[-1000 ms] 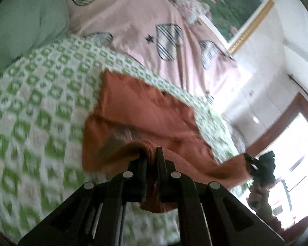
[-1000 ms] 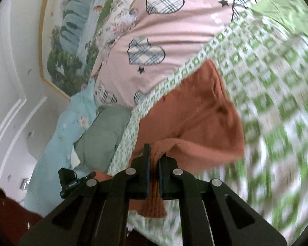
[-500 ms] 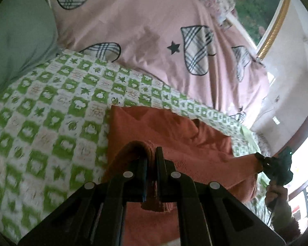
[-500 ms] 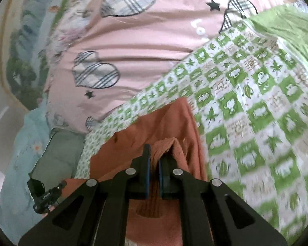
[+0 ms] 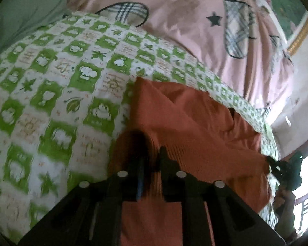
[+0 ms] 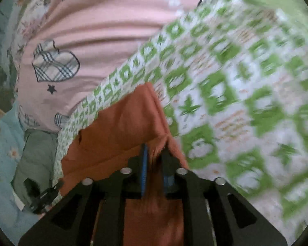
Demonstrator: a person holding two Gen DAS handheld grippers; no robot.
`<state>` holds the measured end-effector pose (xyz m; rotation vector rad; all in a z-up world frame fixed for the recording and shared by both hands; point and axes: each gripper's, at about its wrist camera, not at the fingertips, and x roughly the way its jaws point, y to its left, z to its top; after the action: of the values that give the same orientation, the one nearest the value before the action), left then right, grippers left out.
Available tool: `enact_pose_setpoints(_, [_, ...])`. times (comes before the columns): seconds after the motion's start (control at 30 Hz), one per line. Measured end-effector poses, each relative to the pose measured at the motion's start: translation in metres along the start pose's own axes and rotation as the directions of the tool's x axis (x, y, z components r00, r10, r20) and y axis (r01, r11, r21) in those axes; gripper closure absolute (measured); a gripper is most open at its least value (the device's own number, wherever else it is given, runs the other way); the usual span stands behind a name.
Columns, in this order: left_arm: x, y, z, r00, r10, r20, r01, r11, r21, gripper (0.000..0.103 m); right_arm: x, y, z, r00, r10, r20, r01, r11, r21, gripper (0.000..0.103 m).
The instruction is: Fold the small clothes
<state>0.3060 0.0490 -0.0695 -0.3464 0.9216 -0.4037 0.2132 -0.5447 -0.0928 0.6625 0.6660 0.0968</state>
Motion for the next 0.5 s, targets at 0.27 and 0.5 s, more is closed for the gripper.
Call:
enact_pose_setpoints(0.27, [0.012, -0.083, -0.067, 0.981, -0.054, -0.184, 0.095, 0.971, 0.221, 0.079, 0.002, 0.086, -0.067, 0.984, -0.002, -0.178, -0.080, 0.887, -0.455, 0.076])
enact_pose_setpoints(0.5, [0.045, -0.072, -0.024, 0.980, 0.038, -0.193, 0.005, 0.976, 0.216, 0.098, 0.044, 0.090, -0.056, 0.962, -0.208, -0.176, 0.068, 0.810, -0.583, 0.079])
